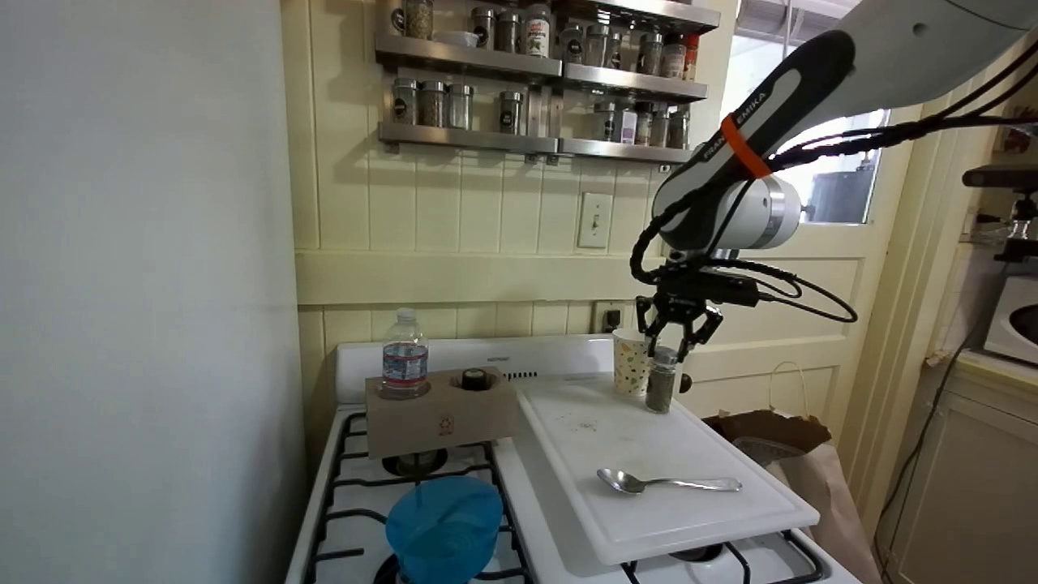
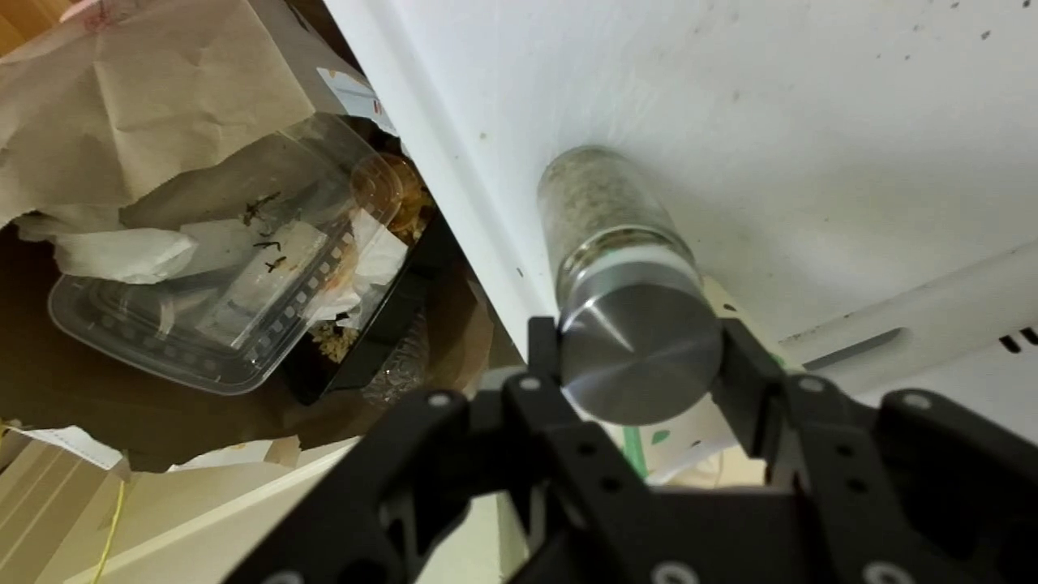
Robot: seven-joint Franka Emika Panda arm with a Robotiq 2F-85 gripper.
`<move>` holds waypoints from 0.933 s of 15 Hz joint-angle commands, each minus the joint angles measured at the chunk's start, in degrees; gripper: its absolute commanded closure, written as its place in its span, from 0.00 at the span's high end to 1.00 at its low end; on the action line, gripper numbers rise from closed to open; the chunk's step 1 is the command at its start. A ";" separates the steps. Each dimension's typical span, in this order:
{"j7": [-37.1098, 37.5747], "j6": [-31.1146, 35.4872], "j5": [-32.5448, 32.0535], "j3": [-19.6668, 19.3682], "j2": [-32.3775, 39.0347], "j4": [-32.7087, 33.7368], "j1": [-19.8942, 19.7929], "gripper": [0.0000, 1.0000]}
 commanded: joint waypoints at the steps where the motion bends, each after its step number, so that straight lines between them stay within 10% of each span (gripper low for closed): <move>1: 0.15 -2.90 -0.01 -0.10 0.37 0.87 0.41 0.24; 14: 0.44 -5.37 -0.16 0.00 0.49 1.39 0.45 0.24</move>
